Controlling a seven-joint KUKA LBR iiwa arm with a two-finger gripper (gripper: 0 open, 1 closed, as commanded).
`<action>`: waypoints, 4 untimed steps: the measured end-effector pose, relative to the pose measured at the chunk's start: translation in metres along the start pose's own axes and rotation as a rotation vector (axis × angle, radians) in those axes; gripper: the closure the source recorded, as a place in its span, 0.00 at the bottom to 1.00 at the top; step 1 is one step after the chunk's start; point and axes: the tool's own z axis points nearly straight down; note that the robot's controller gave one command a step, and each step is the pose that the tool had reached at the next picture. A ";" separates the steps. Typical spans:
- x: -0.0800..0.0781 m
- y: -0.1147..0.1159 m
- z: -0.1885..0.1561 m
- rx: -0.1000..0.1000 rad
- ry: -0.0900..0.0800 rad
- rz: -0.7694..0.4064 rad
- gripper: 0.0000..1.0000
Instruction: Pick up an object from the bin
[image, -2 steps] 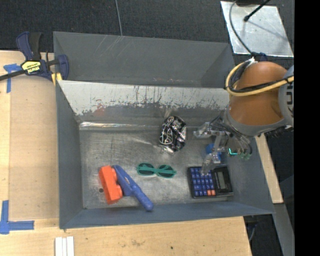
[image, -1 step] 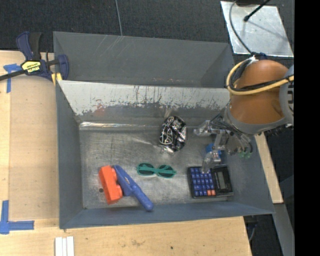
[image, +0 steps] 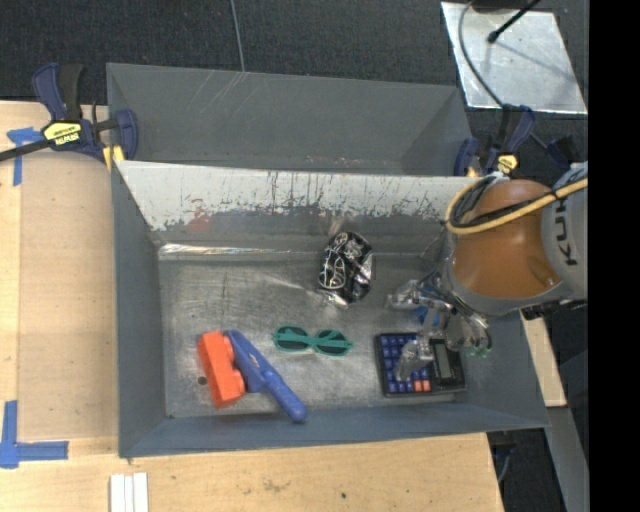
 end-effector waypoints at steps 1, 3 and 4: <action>-0.002 0.000 -0.001 0.000 -0.005 0.010 0.00; 0.004 -0.015 0.005 0.000 0.002 0.067 0.00; -0.006 -0.017 0.007 -0.001 0.010 0.001 1.00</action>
Offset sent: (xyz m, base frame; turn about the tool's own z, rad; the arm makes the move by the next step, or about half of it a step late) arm 0.0042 -0.0129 0.0166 -0.1119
